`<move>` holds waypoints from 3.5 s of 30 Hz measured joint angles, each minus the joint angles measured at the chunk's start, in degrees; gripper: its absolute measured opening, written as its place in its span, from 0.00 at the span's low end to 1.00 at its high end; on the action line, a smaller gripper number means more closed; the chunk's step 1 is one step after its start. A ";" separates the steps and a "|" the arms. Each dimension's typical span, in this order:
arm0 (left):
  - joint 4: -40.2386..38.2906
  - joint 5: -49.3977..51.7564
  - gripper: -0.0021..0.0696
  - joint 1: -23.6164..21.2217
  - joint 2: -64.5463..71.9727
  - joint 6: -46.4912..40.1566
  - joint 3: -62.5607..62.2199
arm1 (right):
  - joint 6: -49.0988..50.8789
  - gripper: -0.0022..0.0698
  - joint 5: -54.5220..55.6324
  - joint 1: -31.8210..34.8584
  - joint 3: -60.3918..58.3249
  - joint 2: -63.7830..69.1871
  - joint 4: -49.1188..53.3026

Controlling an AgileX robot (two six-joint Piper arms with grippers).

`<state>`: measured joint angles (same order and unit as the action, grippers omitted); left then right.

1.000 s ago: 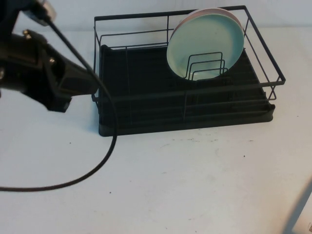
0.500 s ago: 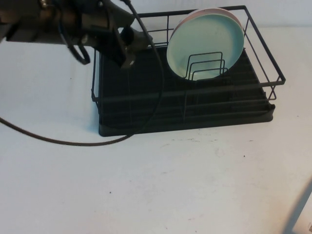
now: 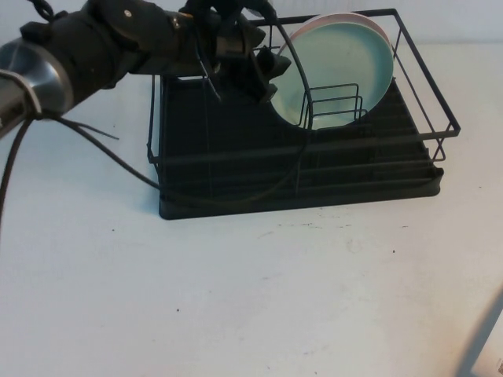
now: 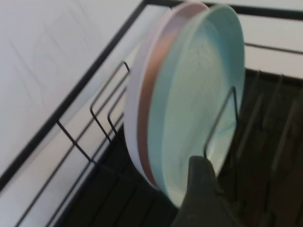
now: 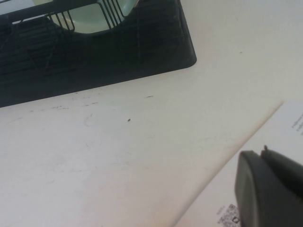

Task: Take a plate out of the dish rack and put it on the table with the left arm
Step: Grasp the plate from the shelf, then place the plate from the table

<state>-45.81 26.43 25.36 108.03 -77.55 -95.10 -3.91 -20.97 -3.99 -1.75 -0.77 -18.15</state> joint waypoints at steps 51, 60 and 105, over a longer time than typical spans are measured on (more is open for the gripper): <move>-47.20 -8.69 0.23 0.08 22.43 -39.96 -14.74 | 0.00 0.00 0.00 0.00 0.00 0.00 -0.93; -47.34 -10.67 0.07 0.08 22.43 -40.44 -14.81 | 0.00 0.00 0.00 0.00 0.00 0.00 -1.06; 13.46 19.84 0.07 0.10 1.74 16.85 -12.15 | 0.00 0.00 -0.02 0.00 0.00 0.00 -1.30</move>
<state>-32.35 46.28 25.46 109.76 -60.70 -107.25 -3.91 -20.99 -3.99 -1.75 -0.77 -19.46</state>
